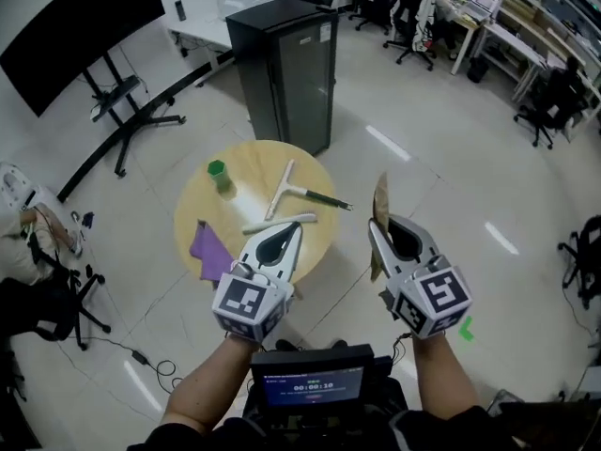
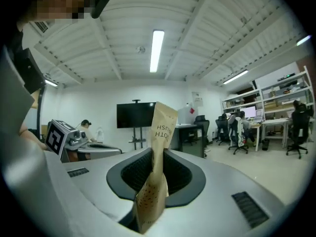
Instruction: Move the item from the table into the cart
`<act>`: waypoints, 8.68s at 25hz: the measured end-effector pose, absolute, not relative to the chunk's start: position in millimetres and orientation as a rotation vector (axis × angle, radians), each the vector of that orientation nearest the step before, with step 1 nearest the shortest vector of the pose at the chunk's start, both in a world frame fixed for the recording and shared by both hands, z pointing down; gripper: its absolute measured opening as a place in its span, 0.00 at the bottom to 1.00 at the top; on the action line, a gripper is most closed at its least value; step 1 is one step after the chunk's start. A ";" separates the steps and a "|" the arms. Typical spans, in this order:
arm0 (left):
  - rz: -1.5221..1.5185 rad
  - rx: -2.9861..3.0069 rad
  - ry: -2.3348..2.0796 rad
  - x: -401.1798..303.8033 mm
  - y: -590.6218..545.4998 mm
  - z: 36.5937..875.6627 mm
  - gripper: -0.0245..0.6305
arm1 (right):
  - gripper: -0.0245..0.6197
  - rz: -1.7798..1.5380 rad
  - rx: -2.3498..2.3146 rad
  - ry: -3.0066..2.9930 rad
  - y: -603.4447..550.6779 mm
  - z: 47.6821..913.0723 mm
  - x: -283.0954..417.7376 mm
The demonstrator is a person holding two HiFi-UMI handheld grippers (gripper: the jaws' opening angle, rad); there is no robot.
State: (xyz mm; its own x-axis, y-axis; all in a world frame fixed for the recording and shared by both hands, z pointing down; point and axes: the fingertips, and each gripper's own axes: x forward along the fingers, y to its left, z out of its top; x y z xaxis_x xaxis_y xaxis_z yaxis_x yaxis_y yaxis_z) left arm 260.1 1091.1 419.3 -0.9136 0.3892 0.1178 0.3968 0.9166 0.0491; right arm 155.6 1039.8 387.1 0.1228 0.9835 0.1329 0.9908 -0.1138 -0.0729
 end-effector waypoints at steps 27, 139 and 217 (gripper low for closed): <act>0.096 1.297 -2.807 -263.6 502.4 377.5 0.04 | 0.10 0.086 -0.575 -3.112 373.9 341.2 -233.3; 0.390 2.601 -1.868 -228.8 -1254.3 315.3 0.04 | 0.10 -0.393 -0.230 -2.167 -1453.5 359.2 -179.1; 0.161 2.744 -1.807 -252.2 -1180.8 284.3 0.04 | 0.26 -0.232 0.934 -2.943 -1292.6 241.8 -92.4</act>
State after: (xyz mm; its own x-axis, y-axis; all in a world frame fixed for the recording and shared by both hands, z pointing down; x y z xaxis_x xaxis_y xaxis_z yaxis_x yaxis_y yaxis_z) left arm -252.2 -1180.8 284.3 0.3951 -0.9187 0.0001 -0.9043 -0.3889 -0.1763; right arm -92.4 -1292.6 241.8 -0.8170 -0.5766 -0.0018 -0.5698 0.8069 0.1560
